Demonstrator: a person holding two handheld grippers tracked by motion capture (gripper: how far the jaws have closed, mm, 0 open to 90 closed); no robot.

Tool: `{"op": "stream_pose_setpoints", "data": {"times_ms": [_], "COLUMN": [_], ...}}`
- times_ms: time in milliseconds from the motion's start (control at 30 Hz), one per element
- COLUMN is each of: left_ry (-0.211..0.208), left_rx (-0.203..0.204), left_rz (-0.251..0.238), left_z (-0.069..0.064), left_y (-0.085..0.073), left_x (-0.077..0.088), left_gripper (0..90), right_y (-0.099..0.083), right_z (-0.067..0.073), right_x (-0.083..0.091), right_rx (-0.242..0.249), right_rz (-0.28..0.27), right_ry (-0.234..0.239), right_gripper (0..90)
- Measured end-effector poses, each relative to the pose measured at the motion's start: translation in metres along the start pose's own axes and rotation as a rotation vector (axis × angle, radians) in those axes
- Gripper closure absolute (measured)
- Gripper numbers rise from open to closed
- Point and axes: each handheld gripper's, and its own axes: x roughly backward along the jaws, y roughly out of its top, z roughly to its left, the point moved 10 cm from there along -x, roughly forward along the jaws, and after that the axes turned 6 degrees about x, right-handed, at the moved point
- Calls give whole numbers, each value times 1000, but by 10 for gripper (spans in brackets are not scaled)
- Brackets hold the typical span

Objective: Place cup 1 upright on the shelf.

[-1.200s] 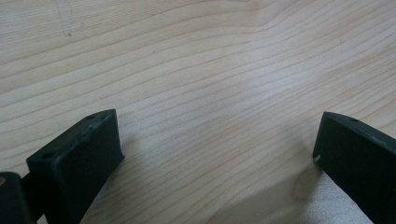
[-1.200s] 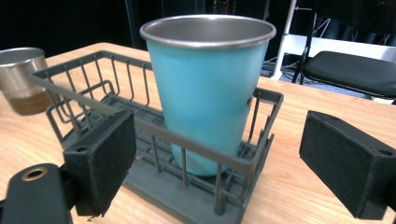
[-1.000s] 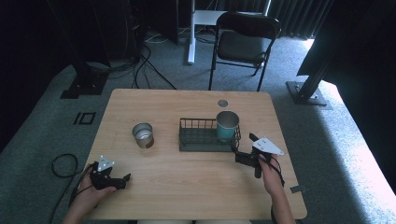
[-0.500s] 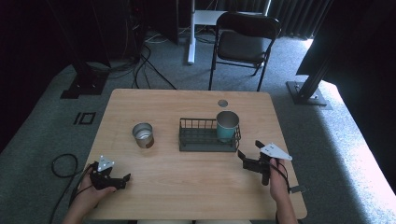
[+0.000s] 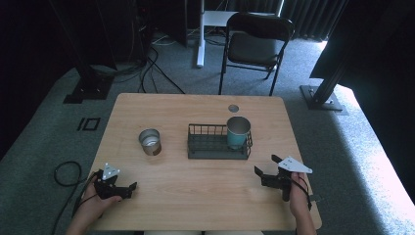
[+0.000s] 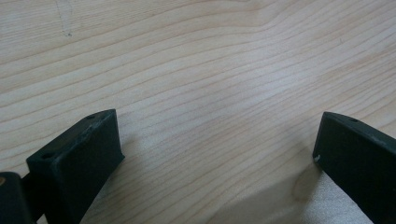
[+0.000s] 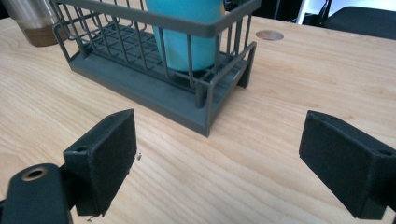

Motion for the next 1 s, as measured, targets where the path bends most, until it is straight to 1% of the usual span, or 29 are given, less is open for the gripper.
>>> {"op": "stream_pose_setpoints", "data": {"times_ms": [200, 233, 333, 400, 433, 500, 633, 700, 767, 867, 1000], "left_ry": [0, 0, 0, 0, 0, 0, 0, 0, 0, 0, 0], "left_rx": [0, 0, 0, 0, -1, -1, 0, -1, -1, -1, -1], "left_rz": [1, 1, 0, 1, 0, 1, 0, 0, 0, 0, 0], "left_z": [0, 0, 0, 0, 0, 0, 0, 0, 0, 0, 0], "left_y": [0, 0, 0, 0, 0, 0, 0, 0, 0, 0, 0], "left_x": [0, 0, 0, 0, 0, 0, 0, 0, 0, 0, 0], "left_gripper": [16, 16, 16, 16, 16, 16, 16, 16, 16, 16, 17], "right_y": [-14, -14, -19, -24, -26, -31, -42, -46, -50, -56, -63], "right_z": [-5, -5, -6, -5, -4, -1, -1, 0, 2, 0, -6], "right_x": [9, 9, 13, 17, 19, 22, 27, 29, 31, 32, 34], "right_rx": [-4, -4, -8, 7, 12, 9, 30, 51, 45, 52, 38], "right_rz": [32, 32, 51, 77, 88, 102, 151, 176, 195, 217, 246], "right_ry": [-8, -8, 0, 20, 39, 70, 72, 81, 92, 79, 47], "right_gripper": [108, 108, 109, 109, 109, 108, 109, 109, 109, 109, 108]}}
